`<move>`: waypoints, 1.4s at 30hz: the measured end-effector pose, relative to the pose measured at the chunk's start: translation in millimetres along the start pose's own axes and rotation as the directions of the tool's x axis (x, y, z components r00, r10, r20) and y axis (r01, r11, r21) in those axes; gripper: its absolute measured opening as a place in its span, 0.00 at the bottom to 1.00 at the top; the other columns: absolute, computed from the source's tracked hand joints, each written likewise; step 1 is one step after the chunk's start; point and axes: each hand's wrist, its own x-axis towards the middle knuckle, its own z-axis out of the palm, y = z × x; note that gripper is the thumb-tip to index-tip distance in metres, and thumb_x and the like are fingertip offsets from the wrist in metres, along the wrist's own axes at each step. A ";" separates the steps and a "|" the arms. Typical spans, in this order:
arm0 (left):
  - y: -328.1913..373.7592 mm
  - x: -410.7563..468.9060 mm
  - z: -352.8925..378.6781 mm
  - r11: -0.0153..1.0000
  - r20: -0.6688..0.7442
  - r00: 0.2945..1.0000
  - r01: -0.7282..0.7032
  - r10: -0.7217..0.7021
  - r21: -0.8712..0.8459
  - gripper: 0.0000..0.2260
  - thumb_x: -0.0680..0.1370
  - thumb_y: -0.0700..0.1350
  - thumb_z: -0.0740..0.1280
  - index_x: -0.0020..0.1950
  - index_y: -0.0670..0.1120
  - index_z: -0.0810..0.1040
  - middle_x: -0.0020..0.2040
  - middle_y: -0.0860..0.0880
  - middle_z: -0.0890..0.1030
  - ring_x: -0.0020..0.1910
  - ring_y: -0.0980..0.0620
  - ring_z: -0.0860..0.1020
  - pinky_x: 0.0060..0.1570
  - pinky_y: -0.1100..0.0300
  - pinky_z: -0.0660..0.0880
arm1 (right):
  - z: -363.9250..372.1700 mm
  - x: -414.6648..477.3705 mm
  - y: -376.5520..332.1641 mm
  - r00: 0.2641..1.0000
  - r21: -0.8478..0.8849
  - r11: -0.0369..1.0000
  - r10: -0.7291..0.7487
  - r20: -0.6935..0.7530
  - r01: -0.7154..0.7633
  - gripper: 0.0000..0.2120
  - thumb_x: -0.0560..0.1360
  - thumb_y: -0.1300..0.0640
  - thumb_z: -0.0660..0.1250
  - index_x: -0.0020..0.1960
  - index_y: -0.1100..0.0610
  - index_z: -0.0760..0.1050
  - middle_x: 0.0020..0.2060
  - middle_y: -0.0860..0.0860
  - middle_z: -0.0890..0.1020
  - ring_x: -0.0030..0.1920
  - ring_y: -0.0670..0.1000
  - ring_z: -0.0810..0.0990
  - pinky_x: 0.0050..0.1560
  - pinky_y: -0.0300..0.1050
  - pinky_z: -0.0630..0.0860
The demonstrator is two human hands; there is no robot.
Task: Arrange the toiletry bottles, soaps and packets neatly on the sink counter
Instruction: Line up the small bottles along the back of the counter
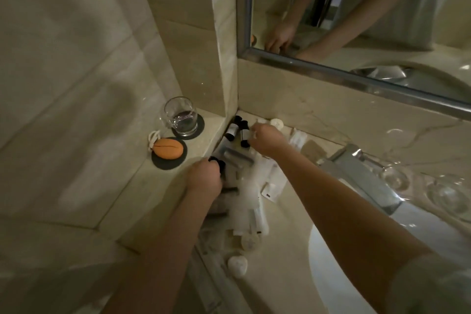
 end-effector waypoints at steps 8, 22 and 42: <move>1.4 6.6 9.5 1.000 -0.102 0.994 0.023 -0.022 0.003 0.10 0.77 0.44 0.64 0.57 0.44 0.75 0.56 0.44 0.77 0.53 0.46 0.77 0.47 0.57 0.73 | 25.3 43.6 -22.3 0.995 -0.128 0.987 0.094 -0.038 -0.098 0.20 0.75 0.55 0.61 0.65 0.58 0.63 0.58 0.58 0.77 0.56 0.59 0.77 0.45 0.51 0.73; 7.2 -7.3 -19.9 0.937 -0.095 0.982 0.127 -0.166 -0.324 0.13 0.73 0.50 0.68 0.51 0.43 0.76 0.46 0.45 0.77 0.44 0.47 0.76 0.38 0.56 0.69 | 0.0 -12.6 1.8 0.978 0.423 0.906 0.096 -0.188 -0.007 0.15 0.75 0.58 0.63 0.60 0.61 0.69 0.50 0.58 0.78 0.50 0.58 0.77 0.45 0.48 0.71; 180.6 -136.0 -20.2 0.652 -0.184 0.969 -0.246 0.163 -0.717 0.10 0.70 0.44 0.71 0.44 0.47 0.70 0.37 0.53 0.76 0.36 0.52 0.75 0.34 0.61 0.70 | -23.0 -276.1 155.8 0.930 0.850 0.516 0.255 -0.266 0.101 0.08 0.78 0.54 0.61 0.43 0.56 0.70 0.33 0.51 0.72 0.33 0.47 0.70 0.38 0.36 0.70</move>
